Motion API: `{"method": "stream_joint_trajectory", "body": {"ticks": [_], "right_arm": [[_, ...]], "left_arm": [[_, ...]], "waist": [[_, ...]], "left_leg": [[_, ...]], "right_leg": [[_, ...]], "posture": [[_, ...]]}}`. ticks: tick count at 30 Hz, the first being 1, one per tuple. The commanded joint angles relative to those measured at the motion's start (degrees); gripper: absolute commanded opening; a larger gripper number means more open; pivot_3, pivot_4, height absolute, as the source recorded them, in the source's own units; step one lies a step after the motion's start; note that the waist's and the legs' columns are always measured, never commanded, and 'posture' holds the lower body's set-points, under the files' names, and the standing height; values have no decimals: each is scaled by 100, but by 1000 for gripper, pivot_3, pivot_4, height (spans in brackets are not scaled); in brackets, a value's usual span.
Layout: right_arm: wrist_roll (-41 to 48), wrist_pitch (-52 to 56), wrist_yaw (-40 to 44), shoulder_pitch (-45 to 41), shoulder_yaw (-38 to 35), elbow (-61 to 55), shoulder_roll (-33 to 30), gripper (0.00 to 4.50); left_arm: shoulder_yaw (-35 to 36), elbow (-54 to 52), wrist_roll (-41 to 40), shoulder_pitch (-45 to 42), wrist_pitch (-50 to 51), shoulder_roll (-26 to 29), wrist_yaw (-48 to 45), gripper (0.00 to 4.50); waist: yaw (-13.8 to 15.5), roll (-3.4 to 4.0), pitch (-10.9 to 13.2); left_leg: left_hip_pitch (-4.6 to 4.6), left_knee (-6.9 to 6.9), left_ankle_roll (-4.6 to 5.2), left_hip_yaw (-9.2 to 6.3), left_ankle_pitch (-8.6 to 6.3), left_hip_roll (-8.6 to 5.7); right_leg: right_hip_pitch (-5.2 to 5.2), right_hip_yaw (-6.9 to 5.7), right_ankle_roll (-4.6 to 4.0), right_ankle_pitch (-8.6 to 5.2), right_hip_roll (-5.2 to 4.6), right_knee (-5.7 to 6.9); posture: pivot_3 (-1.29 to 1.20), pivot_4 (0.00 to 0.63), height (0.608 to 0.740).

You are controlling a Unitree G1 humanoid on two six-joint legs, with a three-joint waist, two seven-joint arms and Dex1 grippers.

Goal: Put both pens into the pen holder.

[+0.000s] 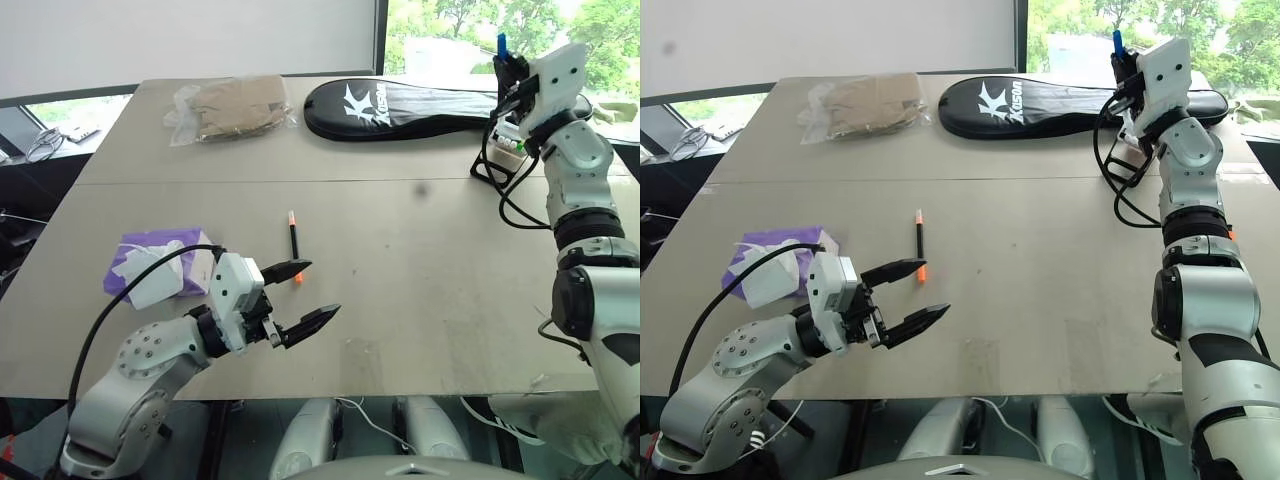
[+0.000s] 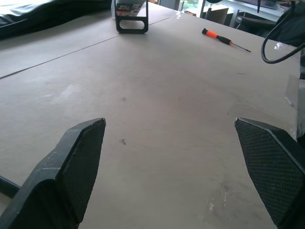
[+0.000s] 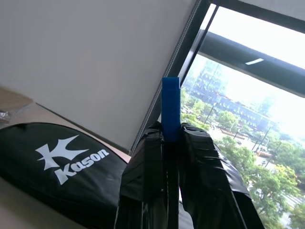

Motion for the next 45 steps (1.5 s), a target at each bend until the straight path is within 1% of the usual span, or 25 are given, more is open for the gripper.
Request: {"method": "stream_joint_trajectory", "body": {"ticks": [1,4,9,18,24,32,34,35,36,37,38,39,40,41,42,43,44,45], "right_arm": [[47,-200,-149,-196,-77,45,-23,70],[-20,-310,-304,-146,-55,135,-40,70],[-179,-531,-693,-63,-33,352,-99,70],[-393,-586,-957,-88,59,686,-2,70],[-501,-554,-1145,-92,81,803,-32,70],[-625,-578,-1353,-36,83,902,-59,70],[-630,-580,-1401,-12,62,916,-70,923],[-656,-606,-1447,0,74,915,-83,986],[-661,-623,-1466,7,77,914,-93,1179],[-666,-649,-1477,16,78,907,-103,1888],[-669,-674,-1489,25,78,896,-114,2159],[-661,-689,-1485,32,72,885,-121,2660],[-652,-706,-1480,43,66,871,-127,2920],[-643,-721,-1478,53,61,860,-131,3480],[-641,-736,-1490,68,62,847,-136,3873],[-641,-748,-1503,77,65,841,-139,4367],[-624,-752,-1493,95,57,823,-140,4472],[-613,-749,-1488,104,53,815,-137,4472]], "left_arm": [[206,-320,-274,-184,-33,-7,37,4500],[283,-325,-516,-438,80,-67,210,4500],[272,-247,-720,-1102,176,-245,547,4500],[490,-330,-1217,-1644,451,-284,1107,4500],[480,-588,-1519,-1694,652,-227,1383,4500],[481,-617,-1529,-1641,669,-170,1396,4500],[481,-614,-1512,-1621,661,-167,1387,4500],[481,-614,-1507,-1616,660,-167,1388,4500],[483,-611,-1504,-1613,660,-166,1392,4500],[488,-607,-1500,-1605,657,-165,1392,4500],[490,-602,-1494,-1595,653,-164,1389,4500],[482,-592,-1480,-1591,648,-166,1385,4500],[467,-579,-1467,-1587,644,-172,1382,4500],[453,-572,-1454,-1583,640,-179,1379,4500],[432,-565,-1438,-1578,636,-188,1376,4500],[420,-562,-1429,-1573,633,-194,1374,4500],[408,-553,-1417,-1561,632,-200,1371,4500],[400,-533,-1406,-1561,629,-203,1364,4500]], "waist": [[4,0,0],[6,0,0],[6,0,0],[-20,-1,0],[-8,-1,0],[-11,-1,0],[-10,-1,0],[-7,-1,0],[-5,-1,0],[-4,-1,0],[-5,-1,0],[-9,-1,0],[-11,-1,0],[-13,-1,0],[-13,-1,0],[-12,-1,0],[-12,-1,0],[-11,-1,0]], "left_leg": [[0,0,0,1,0,0],[0,2,0,3,0,1],[0,3,0,10,0,1],[0,5,-1,25,0,9],[0,7,-1,28,0,9],[1,7,-1,31,1,11],[1,7,-1,32,0,11],[1,7,-1,31,0,11],[1,7,-1,31,0,11],[1,8,-1,31,0,11],[1,8,-1,31,0,11],[1,8,-1,32,0,11],[1,8,-1,34,0,11],[1,8,-1,34,0,11],[1,8,-1,34,0,12],[1,8,-1,34,0,12],[1,8,-1,34,0,12],[1,8,-1,34,0,12]], "right_leg": [[0,0,0,0,0,1],[0,2,0,0,1,3],[0,7,0,0,2,2],[-8,20,1,1,10,10],[-8,22,1,1,10,9],[-8,25,1,1,14,11],[-8,26,1,1,14,10],[-8,25,1,1,14,11],[-7,25,1,1,14,11],[-7,25,1,1,14,11],[-7,25,1,1,14,11],[-8,26,1,1,14,11],[-8,27,1,1,14,11],[-8,28,1,1,14,11],[-8,28,1,1,15,11],[-8,28,1,1,15,11],[-8,27,1,1,15,11],[-8,28,1,1,15,11]], "posture": [[0,150,740],[0,150,740],[0,150,740],[0,150,740],[0,150,740],[0,150,740],[0,150,740],[0,150,740],[0,150,740],[0,150,740],[0,150,740],[0,150,740],[0,150,740],[0,150,740],[0,150,740],[0,150,740],[0,150,740],[0,150,740]]}}
